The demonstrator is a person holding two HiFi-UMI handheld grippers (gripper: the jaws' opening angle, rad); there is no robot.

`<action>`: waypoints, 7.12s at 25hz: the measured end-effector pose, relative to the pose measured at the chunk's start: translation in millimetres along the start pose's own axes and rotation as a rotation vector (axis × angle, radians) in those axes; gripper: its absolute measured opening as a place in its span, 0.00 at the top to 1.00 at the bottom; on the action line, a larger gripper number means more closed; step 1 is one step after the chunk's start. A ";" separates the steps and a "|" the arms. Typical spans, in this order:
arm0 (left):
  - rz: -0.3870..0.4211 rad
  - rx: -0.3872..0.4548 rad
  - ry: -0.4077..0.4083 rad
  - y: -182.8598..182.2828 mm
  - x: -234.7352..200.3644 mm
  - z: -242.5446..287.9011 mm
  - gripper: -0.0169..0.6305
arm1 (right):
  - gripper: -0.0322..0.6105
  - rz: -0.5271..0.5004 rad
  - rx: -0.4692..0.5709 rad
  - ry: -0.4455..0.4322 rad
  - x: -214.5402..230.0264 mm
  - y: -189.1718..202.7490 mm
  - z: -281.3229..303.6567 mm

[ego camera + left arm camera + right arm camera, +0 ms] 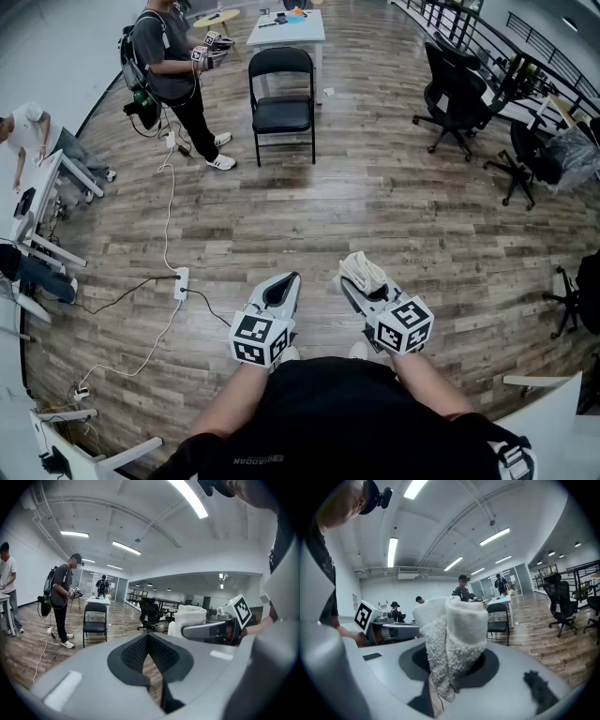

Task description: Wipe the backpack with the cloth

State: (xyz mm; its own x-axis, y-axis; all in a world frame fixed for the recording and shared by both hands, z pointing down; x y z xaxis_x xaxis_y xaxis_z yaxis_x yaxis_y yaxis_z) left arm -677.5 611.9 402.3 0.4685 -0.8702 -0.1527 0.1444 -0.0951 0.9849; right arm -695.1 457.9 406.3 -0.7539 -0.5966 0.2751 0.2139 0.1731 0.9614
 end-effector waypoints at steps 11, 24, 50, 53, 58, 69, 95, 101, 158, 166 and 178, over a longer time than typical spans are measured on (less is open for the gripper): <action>0.015 0.012 0.033 -1.1 -13.9 5.2 0.96 | 0.78 -0.019 -0.018 0.047 2.8 5.8 8.6; 0.018 0.025 0.084 -7.3 -18.8 15.2 0.96 | 0.78 -0.037 -0.004 0.097 2.3 -0.3 9.9; 0.044 -0.010 0.337 -2.9 -11.1 3.9 0.97 | 0.78 -0.047 0.071 0.420 -35.6 7.7 -35.3; 0.043 -0.026 0.381 3.6 -5.7 -2.4 0.97 | 0.78 -0.046 0.086 0.463 -46.0 9.9 -43.4; 0.044 -0.051 0.440 15.3 9.8 -7.6 0.97 | 0.78 -0.033 0.102 0.522 -58.0 17.7 -64.1; 0.048 -0.058 0.500 26.7 53.7 -17.2 0.96 | 0.78 -0.037 0.110 0.592 -68.8 22.3 -120.2; 0.042 -0.081 0.652 79.8 290.6 -110.5 0.97 | 0.78 -0.027 0.150 0.720 -151.2 54.6 -367.3; 0.053 -0.089 0.728 86.4 338.9 -128.5 0.97 | 0.78 -0.030 0.162 0.772 -165.5 57.5 -412.0; 0.128 -0.208 1.678 94.3 575.8 -146.0 0.97 | 0.78 -0.018 0.437 1.719 -272.6 64.8 -599.5; 0.115 -0.249 1.835 103.8 591.6 -153.9 0.97 | 0.78 0.007 0.467 1.877 -292.4 75.7 -593.3; 0.110 -0.270 1.950 116.7 617.3 -197.8 0.97 | 0.78 -0.001 0.487 2.001 -341.0 89.1 -608.6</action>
State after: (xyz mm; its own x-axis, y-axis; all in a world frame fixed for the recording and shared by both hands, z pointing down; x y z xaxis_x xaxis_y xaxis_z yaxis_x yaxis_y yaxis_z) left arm -199.1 159.2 406.9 0.6125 0.7753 -0.1544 0.0710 0.1405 0.9875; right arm -40.9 199.9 399.9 0.8970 -0.3834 0.2200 -0.1875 0.1206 0.9748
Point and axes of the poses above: the fingertips, and each gripper's own axes: z forward along the fingers, x to its right, y out of its underside, the point moved 4 cm from there along -z, backward along the fingers, and after that the axes turned 13 degrees about x, right-handed, at the moved point
